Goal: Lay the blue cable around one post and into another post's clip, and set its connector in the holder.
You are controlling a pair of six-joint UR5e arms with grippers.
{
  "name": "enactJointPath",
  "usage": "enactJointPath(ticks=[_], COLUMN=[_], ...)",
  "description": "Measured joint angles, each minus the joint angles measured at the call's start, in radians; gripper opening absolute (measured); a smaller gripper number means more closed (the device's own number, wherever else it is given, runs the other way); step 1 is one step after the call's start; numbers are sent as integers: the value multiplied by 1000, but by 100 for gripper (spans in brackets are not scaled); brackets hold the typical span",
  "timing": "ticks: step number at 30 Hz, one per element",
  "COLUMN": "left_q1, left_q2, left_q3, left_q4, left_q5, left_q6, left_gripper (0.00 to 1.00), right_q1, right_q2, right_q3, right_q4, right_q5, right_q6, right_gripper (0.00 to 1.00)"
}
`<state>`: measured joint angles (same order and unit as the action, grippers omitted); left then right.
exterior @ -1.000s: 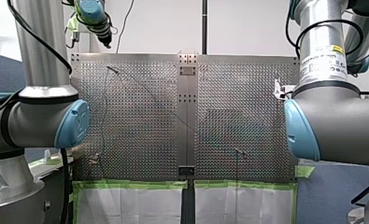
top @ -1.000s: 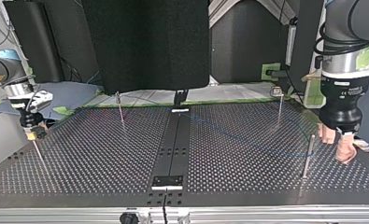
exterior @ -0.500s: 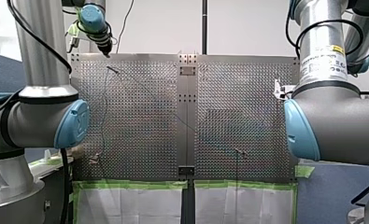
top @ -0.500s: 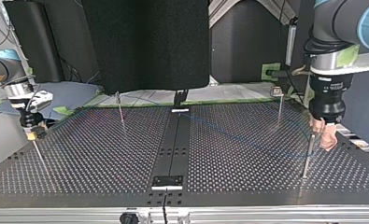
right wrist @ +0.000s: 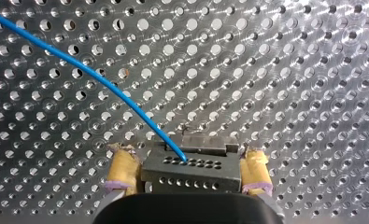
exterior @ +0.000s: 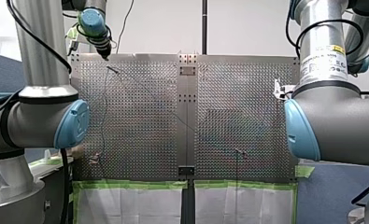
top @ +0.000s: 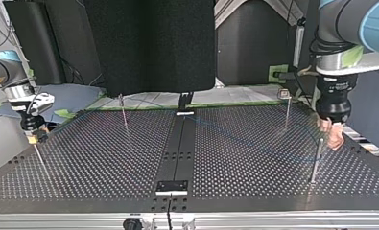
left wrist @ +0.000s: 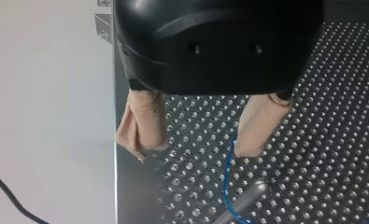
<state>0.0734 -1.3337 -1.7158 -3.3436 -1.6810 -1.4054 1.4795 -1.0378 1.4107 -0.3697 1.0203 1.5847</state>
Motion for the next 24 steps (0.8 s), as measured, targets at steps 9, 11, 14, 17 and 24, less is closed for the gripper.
enactJointPath(ticks=[9,11,14,17,24], left_q1=[4,6,8,12,31], left_q2=[3,3,3,4,4], left_q3=[-15,-15,-15,-16,-16], left_q4=[16,18,19,21,42], left_q5=[-1,-1,-1,-2,-16], left_q6=[-24,-28,-33,-44,-85], left_gripper=[100,100,100,100,100], right_q1=[1,1,1,0,-1], right_q2=[0,0,0,0,0], right_q3=[0,0,0,0,0], right_q4=[6,6,6,6,6], right_q5=[1,1,1,1,1], right_q6=[-7,-7,-7,-7,-7], right_gripper=[99,99,99,99,99])
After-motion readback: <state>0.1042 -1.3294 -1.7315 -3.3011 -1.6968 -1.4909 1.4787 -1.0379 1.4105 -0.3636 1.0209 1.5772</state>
